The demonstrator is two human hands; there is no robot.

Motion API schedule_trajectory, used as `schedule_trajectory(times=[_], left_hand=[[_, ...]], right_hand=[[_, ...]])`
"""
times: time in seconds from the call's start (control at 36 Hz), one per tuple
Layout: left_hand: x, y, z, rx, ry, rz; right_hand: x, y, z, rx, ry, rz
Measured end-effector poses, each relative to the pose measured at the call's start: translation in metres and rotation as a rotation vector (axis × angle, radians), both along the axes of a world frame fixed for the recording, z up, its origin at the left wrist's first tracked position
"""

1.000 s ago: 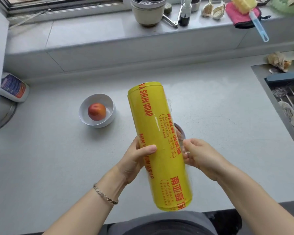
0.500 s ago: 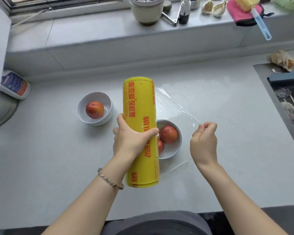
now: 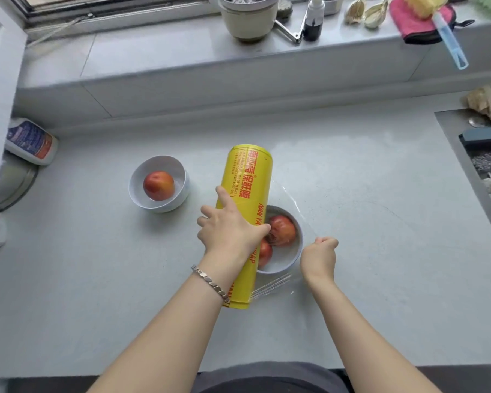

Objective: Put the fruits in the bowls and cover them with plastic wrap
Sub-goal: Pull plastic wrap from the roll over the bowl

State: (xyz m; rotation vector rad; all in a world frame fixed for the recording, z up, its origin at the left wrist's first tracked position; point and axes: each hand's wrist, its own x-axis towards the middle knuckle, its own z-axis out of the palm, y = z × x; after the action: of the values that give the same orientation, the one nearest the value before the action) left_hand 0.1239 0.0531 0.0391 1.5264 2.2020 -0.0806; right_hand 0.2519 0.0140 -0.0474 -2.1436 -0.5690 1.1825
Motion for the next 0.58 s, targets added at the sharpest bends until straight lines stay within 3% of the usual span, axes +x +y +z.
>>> schedule_trajectory(times=[0.14, 0.28, 0.33, 0.39, 0.47, 0.58], left_hand=[[0.000, -0.001, -0.001, -0.012, 0.002, -0.023], [-0.012, 0.004, 0.001, -0.086, -0.124, -0.031], [-0.016, 0.008, 0.001, -0.116, -0.222, -0.014], [-0.022, 0.012, 0.000, -0.151, -0.353, 0.035], [-0.030, 0.014, -0.002, -0.151, -0.578, 0.126], [-0.042, 0.015, -0.003, -0.210, -0.820, 0.139]], right_hand=[[0.002, 0.000, -0.016, -0.026, 0.062, 0.065], [0.011, -0.008, -0.015, -0.002, 0.293, -0.015], [0.018, -0.012, -0.016, -0.036, 0.264, 0.018], [0.024, -0.016, -0.015, -0.078, 0.104, 0.151], [0.027, -0.019, -0.006, 0.001, -0.032, 0.163], [0.013, -0.010, 0.007, 0.137, 0.105, 0.247]])
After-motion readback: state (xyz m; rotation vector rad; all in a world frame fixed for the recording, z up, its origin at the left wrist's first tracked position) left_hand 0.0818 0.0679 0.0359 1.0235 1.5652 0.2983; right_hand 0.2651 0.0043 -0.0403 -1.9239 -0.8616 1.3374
